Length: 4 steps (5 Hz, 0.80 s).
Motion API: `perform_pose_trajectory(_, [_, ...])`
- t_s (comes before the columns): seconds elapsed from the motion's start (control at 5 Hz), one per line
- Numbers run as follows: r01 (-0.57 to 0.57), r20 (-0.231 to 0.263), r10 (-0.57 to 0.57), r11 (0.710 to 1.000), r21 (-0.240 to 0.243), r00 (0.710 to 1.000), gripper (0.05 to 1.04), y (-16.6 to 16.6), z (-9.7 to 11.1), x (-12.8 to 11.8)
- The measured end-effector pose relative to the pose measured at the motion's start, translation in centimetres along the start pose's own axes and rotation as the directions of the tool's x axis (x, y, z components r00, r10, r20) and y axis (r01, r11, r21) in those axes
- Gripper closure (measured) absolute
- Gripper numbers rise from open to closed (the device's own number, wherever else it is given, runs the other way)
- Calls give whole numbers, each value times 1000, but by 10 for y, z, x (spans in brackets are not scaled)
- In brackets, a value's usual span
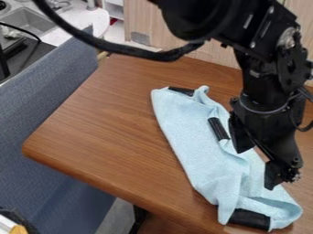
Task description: Unfold the cloth from left to right
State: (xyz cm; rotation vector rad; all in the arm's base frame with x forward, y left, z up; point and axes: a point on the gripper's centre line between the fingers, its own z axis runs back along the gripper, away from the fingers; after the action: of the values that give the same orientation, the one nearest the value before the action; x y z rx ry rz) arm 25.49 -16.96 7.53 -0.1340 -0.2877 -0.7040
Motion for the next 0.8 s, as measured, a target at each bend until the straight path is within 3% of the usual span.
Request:
perform_pose_trajectory(0.4, [-33,-32,34,999,7,999,84,9,-11,-1])
perform_pose_trajectory(0.8, [-119,-40,121,991,53,992,84,35,-25,19])
